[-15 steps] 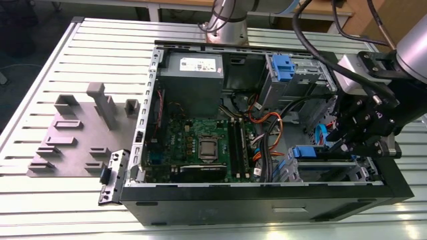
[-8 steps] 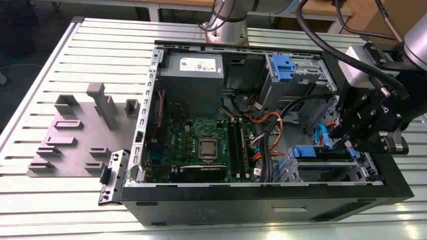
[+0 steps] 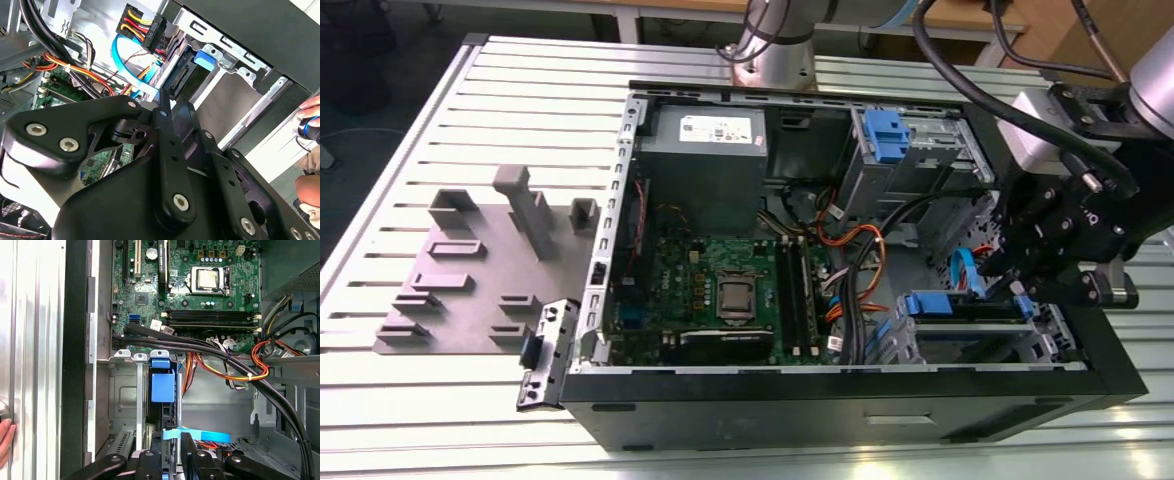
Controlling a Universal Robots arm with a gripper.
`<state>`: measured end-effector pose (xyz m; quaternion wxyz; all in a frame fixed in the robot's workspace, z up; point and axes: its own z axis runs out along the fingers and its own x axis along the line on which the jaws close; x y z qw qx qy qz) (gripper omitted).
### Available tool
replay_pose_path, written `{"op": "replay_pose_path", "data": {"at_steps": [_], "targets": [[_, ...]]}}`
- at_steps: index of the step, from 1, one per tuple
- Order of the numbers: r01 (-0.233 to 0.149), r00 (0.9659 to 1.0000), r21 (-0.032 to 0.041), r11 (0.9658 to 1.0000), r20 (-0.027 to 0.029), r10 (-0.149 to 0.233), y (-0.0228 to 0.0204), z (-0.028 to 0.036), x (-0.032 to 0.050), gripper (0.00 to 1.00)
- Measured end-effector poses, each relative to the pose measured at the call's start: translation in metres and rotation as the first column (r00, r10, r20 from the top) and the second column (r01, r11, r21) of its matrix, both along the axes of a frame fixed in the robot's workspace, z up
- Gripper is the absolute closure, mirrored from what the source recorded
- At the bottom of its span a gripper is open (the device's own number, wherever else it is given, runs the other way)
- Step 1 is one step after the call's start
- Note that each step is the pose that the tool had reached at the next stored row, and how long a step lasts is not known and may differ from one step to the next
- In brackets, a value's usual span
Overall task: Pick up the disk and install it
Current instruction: 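Insert the first disk wire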
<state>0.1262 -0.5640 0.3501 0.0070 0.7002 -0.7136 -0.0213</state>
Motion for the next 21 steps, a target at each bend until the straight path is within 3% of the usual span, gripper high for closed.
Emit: {"op": "replay_pose_path", "data": {"at_steps": [21], "targets": [[0.0, 1.0, 0.0, 1.0, 0.0, 0.0, 0.0, -0.0007, 0.0124, 0.71]]}}
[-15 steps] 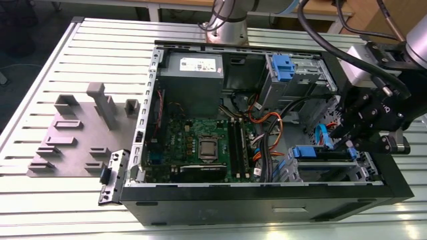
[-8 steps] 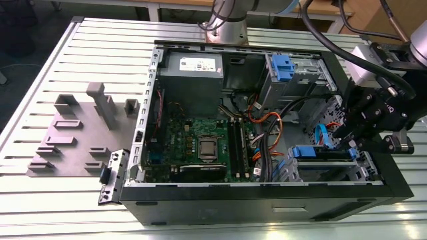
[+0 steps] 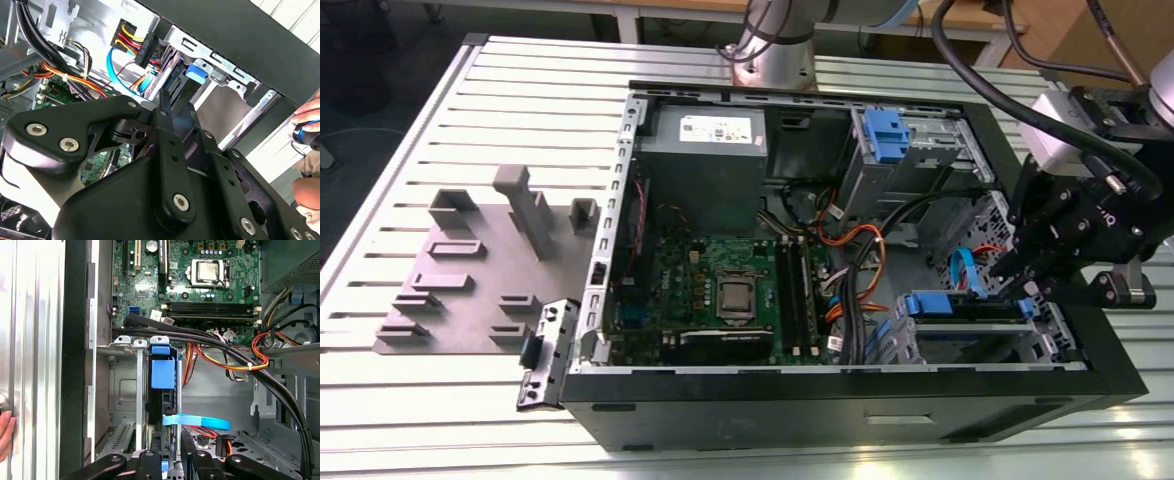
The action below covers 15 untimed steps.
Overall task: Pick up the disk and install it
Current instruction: 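Insert the first disk wire, then insert the second disk wire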
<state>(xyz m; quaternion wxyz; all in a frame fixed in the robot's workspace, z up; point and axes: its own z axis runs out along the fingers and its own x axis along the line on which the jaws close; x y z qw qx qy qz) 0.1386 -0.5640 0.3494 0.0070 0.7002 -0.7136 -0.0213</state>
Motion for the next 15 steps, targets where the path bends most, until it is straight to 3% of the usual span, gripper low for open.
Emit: {"op": "replay_pose_path", "data": {"at_steps": [15], "targets": [[0.0, 1.0, 0.0, 1.0, 0.0, 0.0, 0.0011, 0.0054, 0.0001, 0.71]]}}
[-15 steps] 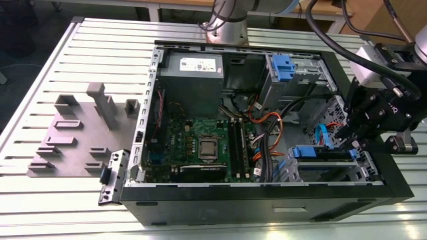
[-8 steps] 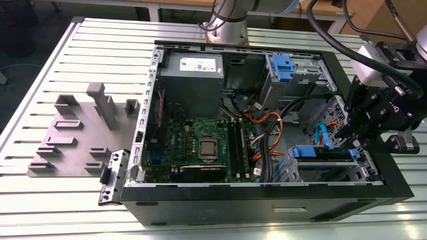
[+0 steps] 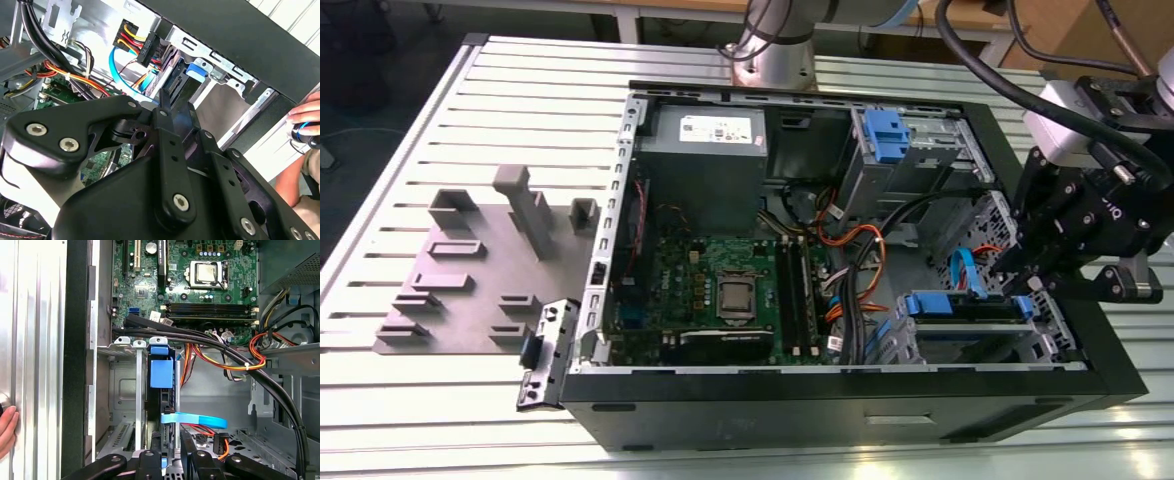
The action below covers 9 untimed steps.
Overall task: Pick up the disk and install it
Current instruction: 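Insert the second disk wire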
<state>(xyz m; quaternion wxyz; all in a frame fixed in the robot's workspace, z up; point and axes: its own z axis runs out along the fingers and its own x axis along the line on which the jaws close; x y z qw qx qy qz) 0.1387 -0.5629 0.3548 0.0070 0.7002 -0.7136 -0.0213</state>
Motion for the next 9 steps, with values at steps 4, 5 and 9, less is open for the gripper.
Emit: {"op": "replay_pose_path", "data": {"at_steps": [4, 5, 9], "targets": [[0.0, 1.0, 0.0, 1.0, 0.0, 0.0, 0.0, 0.0, 0.0, 0.71], [0.0, 1.0, 0.0, 1.0, 0.0, 0.0, 0.0, 0.0, 0.0, 0.71], [0.0, 1.0, 0.0, 1.0, 0.0, 0.0, 0.0014, -0.0001, 0.0, 0.71]]}}
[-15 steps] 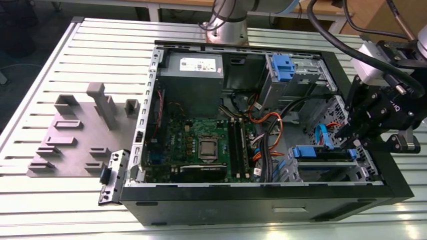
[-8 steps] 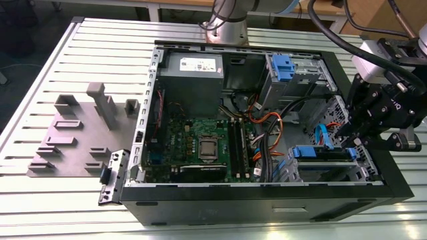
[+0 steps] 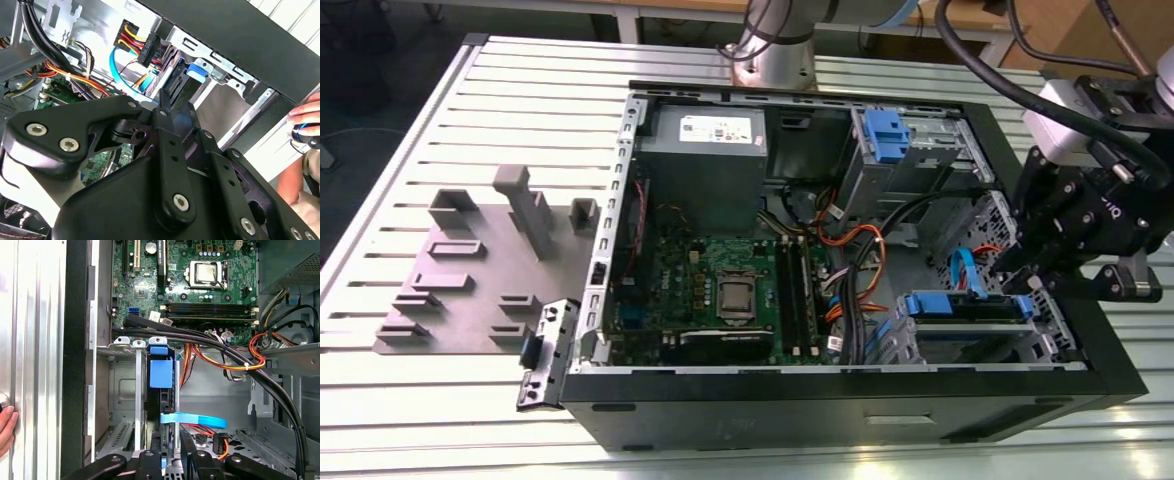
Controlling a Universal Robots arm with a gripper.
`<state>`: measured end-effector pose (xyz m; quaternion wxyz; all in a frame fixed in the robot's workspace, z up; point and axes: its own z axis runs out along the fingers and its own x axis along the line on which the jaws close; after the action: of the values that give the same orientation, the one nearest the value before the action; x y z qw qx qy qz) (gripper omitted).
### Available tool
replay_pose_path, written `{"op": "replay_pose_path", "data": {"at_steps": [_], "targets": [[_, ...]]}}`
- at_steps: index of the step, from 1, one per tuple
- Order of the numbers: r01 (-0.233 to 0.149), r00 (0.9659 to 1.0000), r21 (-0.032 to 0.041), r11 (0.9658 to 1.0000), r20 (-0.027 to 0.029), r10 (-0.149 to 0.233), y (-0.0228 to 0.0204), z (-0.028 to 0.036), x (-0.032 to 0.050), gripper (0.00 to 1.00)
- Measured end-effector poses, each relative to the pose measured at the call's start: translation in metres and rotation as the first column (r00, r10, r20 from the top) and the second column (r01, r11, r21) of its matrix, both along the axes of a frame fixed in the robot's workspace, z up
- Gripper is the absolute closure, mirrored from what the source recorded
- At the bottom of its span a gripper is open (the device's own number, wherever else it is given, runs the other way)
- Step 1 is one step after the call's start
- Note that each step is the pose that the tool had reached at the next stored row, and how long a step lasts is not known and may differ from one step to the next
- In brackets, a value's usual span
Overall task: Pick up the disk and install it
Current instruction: 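Insert the second disk wire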
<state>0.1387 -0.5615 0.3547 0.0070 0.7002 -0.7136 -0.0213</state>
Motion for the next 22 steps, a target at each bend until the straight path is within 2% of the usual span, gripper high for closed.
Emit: {"op": "replay_pose_path", "data": {"at_steps": [3, 13, 14, 19, 22], "targets": [[0.0, 1.0, 0.0, 1.0, 0.0, 0.0, 0.0041, -0.0005, 0.0, 0.71], [0.0, 1.0, 0.0002, 1.0, 0.0, 0.0, 0.0239, -0.0024, 0.0, 0.71], [0.0, 1.0, 0.0004, 1.0, 0.0, 0.0, 0.0292, -0.005, 0.0, 0.71], [0.0, 1.0, 0.0003, 1.0, 0.0, 0.0, 0.0326, -0.0068, 0.0, 0.71], [0.0, 1.0, 0.0003, 1.0, 0.0, 0.0, 0.0326, -0.0069, 0.0, 0.71]]}}
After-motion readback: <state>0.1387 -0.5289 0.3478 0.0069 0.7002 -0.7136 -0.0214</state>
